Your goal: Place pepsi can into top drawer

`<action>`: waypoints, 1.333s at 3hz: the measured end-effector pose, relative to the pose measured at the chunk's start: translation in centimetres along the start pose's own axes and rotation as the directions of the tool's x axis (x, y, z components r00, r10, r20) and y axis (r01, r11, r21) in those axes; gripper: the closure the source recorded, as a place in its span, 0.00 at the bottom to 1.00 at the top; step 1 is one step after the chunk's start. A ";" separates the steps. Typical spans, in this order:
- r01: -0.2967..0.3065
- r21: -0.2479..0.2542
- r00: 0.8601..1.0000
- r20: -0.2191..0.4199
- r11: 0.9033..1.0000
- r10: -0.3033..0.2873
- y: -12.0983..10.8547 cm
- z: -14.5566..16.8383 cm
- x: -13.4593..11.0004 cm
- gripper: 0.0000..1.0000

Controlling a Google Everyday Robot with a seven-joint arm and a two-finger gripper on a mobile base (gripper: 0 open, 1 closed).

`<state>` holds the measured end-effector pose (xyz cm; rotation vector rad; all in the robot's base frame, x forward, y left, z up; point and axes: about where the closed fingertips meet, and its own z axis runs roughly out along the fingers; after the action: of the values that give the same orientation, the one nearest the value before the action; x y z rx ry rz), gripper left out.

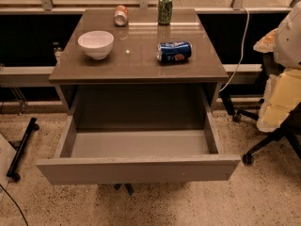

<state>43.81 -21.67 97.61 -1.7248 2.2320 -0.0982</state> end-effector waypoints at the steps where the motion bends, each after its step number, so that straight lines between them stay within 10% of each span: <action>1: 0.004 0.008 1.000 0.005 1.000 -0.004 -0.3 0.0 -0.4 0.00; 4: 0.076 0.070 0.992 0.096 0.995 -0.083 -3.9 1.1 -5.8 0.00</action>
Offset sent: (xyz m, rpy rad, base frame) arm 0.0281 0.0249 0.0075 0.0146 -0.0581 0.0367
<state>49.09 -17.02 98.78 -1.7446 2.0674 -0.1013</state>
